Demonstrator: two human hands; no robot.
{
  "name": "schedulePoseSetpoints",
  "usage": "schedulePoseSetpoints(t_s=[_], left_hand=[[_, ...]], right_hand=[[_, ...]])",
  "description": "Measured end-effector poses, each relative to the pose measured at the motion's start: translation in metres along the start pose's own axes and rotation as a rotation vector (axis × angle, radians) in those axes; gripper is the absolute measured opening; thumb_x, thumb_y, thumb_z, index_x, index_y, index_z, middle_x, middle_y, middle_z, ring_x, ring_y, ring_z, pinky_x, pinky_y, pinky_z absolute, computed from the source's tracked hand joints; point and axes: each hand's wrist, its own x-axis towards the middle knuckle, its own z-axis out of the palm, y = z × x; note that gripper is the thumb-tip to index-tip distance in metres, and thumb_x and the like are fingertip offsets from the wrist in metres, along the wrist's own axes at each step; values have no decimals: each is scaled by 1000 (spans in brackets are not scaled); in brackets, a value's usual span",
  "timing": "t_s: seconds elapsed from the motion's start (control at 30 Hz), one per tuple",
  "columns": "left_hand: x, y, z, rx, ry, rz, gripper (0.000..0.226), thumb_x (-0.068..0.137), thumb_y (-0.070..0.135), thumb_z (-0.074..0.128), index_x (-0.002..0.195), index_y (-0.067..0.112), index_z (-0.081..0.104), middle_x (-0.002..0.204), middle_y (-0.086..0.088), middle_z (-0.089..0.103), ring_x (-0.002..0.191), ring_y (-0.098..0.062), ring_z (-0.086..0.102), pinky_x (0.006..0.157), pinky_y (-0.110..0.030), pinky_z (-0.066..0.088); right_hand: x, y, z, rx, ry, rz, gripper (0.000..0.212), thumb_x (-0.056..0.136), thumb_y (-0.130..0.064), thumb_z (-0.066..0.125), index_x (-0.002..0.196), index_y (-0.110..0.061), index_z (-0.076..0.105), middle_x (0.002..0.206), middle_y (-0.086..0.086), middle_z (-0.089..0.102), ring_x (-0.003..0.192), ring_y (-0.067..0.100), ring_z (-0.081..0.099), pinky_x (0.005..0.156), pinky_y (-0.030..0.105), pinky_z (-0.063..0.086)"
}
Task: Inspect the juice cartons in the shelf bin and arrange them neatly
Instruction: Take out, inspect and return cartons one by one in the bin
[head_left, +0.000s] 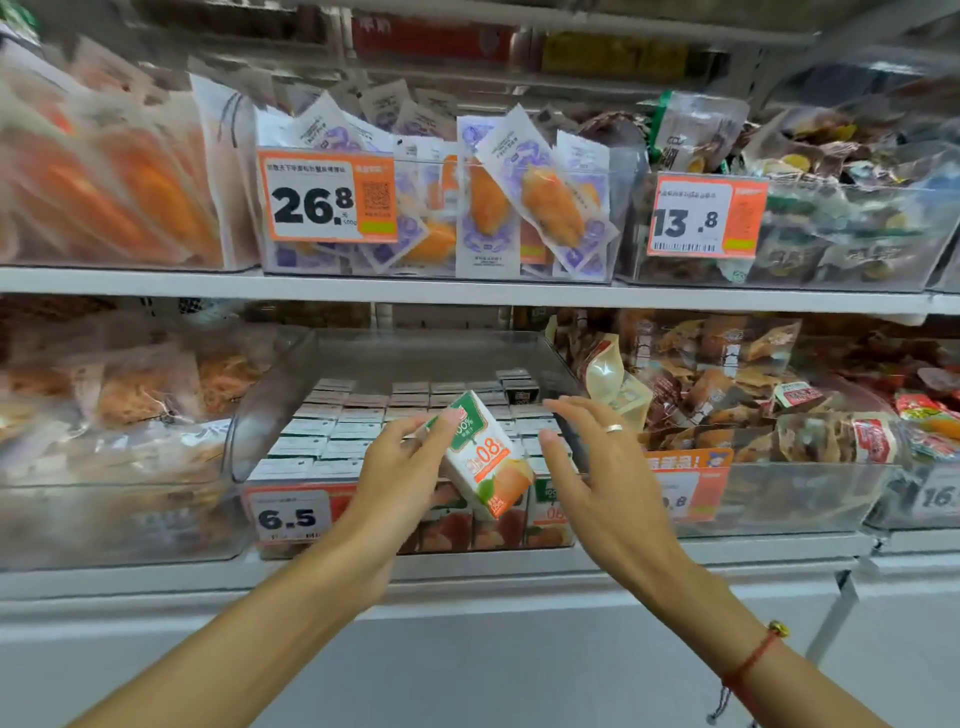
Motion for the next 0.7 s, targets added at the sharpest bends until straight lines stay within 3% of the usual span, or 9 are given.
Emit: schedulePoseSetpoints(t_s=[0.03, 0.1, 0.17, 0.33, 0.47, 0.6, 0.7], left_hand=[[-8, -1, -3, 6, -16, 7, 23, 94, 40, 58, 108, 23, 61, 72, 15, 74, 70, 1, 70, 72, -22, 57], [-22, -2, -7, 35, -42, 44, 20, 93, 43, 58, 105, 29, 63, 80, 14, 75, 69, 4, 69, 60, -13, 53], [-31, -3, -10, 63, -61, 72, 19, 90, 44, 59, 105, 32, 64, 89, 8, 76, 72, 0, 71, 50, -10, 47], [-36, -12, -19, 35, -71, 50, 35, 84, 40, 65, 115, 25, 61, 95, 1, 76, 80, -7, 73, 60, -14, 53], [-34, -22, -24, 13, -94, -48, 52, 71, 49, 68, 117, 26, 58, 113, 1, 71, 95, -10, 71, 82, -24, 58], [-31, -27, -26, 10, -152, -90, 40, 83, 37, 69, 120, 22, 62, 112, 2, 71, 92, -5, 72, 72, -18, 58], [-28, -29, -27, -11, -140, -80, 24, 89, 30, 67, 112, 26, 63, 109, 2, 73, 89, -4, 72, 66, -15, 55]], right_hand=[[-3, -10, 1, 171, -87, 80, 35, 99, -41, 43, 128, -26, 57, 132, -8, 56, 119, 7, 51, 96, 30, 47], [-9, -27, 3, 576, -310, 270, 30, 99, -46, 42, 115, -32, 63, 113, -14, 69, 100, -2, 63, 78, 18, 52], [-13, -32, 5, 786, -458, 369, 30, 96, -48, 44, 102, -30, 67, 92, -11, 75, 83, 2, 71, 62, 14, 53], [-17, -31, 15, 794, -480, 309, 33, 92, -48, 50, 99, -25, 72, 94, -3, 75, 88, 11, 72, 67, 18, 55], [-22, -28, 25, 825, -437, 349, 28, 95, -40, 50, 95, -23, 73, 88, -4, 76, 82, 7, 72, 64, 15, 53], [-23, -26, 26, 859, -414, 409, 32, 87, -45, 53, 93, -21, 73, 88, -2, 76, 81, 9, 73, 62, 14, 53], [-23, -20, 24, 881, -462, 412, 24, 88, -42, 54, 96, -27, 71, 93, -5, 76, 88, 10, 73, 66, 15, 55]])
